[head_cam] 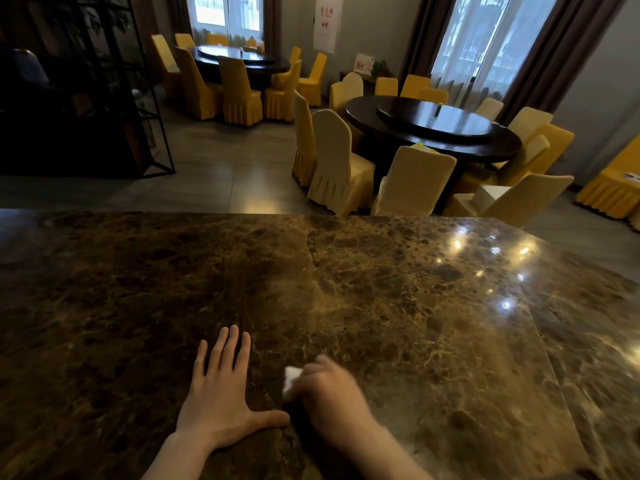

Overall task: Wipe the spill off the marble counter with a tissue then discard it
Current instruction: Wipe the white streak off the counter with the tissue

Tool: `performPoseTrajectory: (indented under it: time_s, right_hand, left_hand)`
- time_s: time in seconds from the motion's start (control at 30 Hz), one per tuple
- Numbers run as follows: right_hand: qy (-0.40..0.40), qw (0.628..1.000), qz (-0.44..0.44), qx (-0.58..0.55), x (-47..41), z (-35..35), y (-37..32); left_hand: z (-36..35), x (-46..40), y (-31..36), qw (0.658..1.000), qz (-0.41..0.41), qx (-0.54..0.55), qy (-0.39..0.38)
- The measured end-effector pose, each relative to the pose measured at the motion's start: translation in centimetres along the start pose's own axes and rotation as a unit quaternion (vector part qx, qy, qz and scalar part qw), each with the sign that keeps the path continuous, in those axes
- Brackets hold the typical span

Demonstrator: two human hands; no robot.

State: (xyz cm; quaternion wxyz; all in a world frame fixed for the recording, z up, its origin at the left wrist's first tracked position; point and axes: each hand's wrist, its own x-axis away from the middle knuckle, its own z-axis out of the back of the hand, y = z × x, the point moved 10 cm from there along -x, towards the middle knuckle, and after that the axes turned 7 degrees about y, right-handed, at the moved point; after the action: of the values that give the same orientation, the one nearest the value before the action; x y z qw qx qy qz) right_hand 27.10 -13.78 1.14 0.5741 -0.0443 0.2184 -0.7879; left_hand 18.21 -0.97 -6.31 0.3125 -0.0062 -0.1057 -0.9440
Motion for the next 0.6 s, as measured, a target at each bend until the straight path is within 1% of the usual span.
performPoseTrajectory:
  time_s: [0.03, 0.07, 0.1, 0.13, 0.17, 0.2, 0.23, 0.27, 0.33, 0.37, 0.4, 0.43, 0.47, 0.5, 0.57, 0.6]
  right_hand:
    - [0.031, 0.999, -0.043, 0.01, 0.4, 1.5, 2.4]
    - [0.077, 0.99, -0.111, 0.027, 1.2, 3.5, 5.7]
    - [0.128, 0.973, -0.19, 0.038, 2.4, 5.7, 8.9]
    - [0.174, 0.947, -0.266, 0.037, 3.7, 7.4, 11.5]
    - [0.209, 0.922, -0.322, 0.042, 4.6, 8.1, 13.0]
    - [0.224, 0.912, -0.339, 0.053, 4.6, 7.9, 12.6]
    - [0.211, 0.923, -0.317, 0.059, 3.5, 6.7, 10.9]
    - [0.18, 0.945, -0.269, 0.049, 2.1, 4.7, 8.3]
    - [0.089, 0.987, -0.13, 0.015, -0.1, 0.2, 2.0]
    - [0.039, 0.997, -0.062, 0.012, -0.3, -1.4, -0.4]
    - [0.013, 1.0, -0.022, 0.005, -0.3, -1.9, -1.2]
    - [0.021, 0.999, -0.024, -0.005, -0.1, -0.9, -0.4]
    - [0.052, 0.997, -0.059, -0.005, 0.2, 0.5, 1.7]
    - [0.103, 0.987, -0.125, 0.007, 1.0, 2.6, 4.8]
    - [0.197, 0.939, -0.281, 0.019, 3.7, 6.6, 11.9]
    - [0.221, 0.916, -0.334, 0.028, 5.0, 7.7, 14.3]
  left_hand:
    - [0.1, 0.0, 0.0, 1.0, 0.001, 0.006, 0.002]
    - [0.3, 0.1, 0.0, 1.0, 0.001, 0.008, 0.005]
    - [0.3, 0.1, 0.1, 1.0, 0.001, 0.006, 0.007]
    - [0.3, 0.2, 0.1, 1.0, 0.002, 0.004, 0.007]
    - [0.3, 0.2, 0.1, 1.0, 0.003, 0.003, 0.005]
    - [0.3, 0.2, 0.2, 1.0, 0.004, 0.001, 0.006]
    - [0.4, 0.1, 0.2, 1.0, 0.002, -0.001, 0.007]
    - [0.4, 0.1, 0.2, 1.0, -0.001, -0.003, 0.005]
    - [0.1, 0.1, 0.1, 1.0, -0.002, -0.006, -0.007]
    - [0.1, 0.1, 0.1, 1.0, -0.001, -0.006, -0.008]
    - [0.1, 0.1, 0.1, 1.0, -0.001, -0.004, -0.007]
    - [0.1, 0.2, 0.1, 1.0, -0.001, -0.001, -0.007]
    - [0.2, 0.2, 0.1, 1.0, 0.0, 0.003, -0.006]
    - [0.2, 0.1, 0.0, 1.0, 0.001, 0.006, -0.006]
    - [0.3, 0.2, 0.1, 1.0, 0.002, 0.006, -0.004]
    - [0.2, 0.2, 0.1, 1.0, 0.003, 0.005, -0.003]
